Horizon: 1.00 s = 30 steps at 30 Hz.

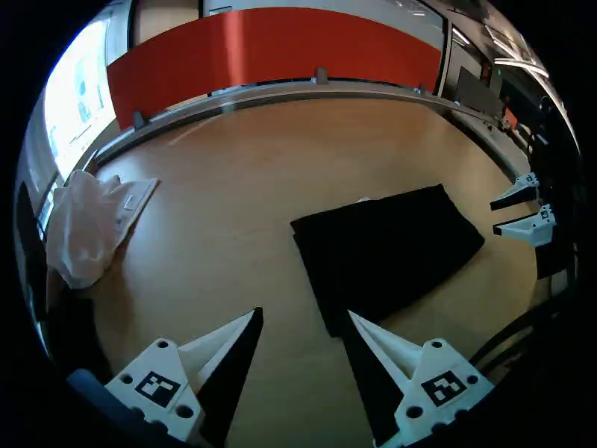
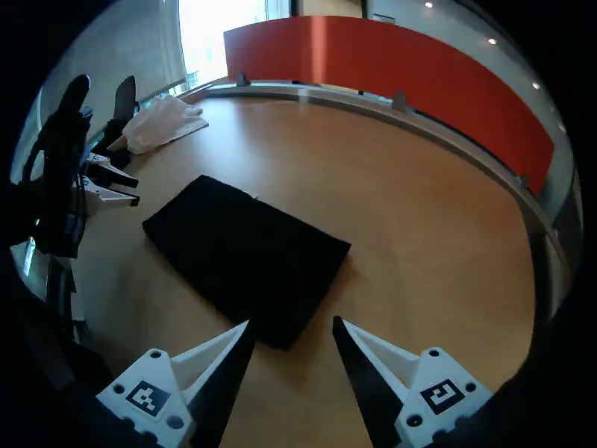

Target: Fold towel

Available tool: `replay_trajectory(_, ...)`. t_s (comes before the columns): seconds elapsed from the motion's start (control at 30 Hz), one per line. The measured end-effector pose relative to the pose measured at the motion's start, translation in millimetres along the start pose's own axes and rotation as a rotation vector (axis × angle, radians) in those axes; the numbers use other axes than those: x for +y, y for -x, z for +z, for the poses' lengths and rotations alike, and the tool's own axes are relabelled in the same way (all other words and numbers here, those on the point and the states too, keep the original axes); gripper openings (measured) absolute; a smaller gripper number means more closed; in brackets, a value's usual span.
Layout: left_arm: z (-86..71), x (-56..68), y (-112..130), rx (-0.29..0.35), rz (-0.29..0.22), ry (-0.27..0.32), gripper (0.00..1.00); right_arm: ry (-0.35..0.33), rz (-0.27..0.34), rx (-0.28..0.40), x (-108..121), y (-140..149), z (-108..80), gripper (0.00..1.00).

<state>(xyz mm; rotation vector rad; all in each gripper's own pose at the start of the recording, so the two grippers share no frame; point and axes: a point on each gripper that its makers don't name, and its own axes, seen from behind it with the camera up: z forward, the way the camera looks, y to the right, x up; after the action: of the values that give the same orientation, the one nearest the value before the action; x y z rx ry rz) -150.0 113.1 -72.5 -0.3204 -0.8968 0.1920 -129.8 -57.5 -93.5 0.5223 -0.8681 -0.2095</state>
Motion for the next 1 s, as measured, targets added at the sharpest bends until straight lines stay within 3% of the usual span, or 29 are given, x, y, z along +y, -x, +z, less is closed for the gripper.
replay_trajectory(0.2, -12.3, 0.7, 20, -0.008, -0.027, -0.014, 0.73, -0.003, 0.002, -0.009, -5, 13, -10.3, 0.77)
replay_trajectory(0.47, -22.2, 1.2, 31, -0.004, -0.067, -0.029, 0.73, -0.017, -0.02, -0.013, -6, 14, -9.8, 0.77)
replay_trajectory(1.0, -55.8, -9.1, 64, 0.003, -0.149, -0.093, 0.73, -0.069, -0.146, -0.056, -10, 17, 7.2, 0.77)
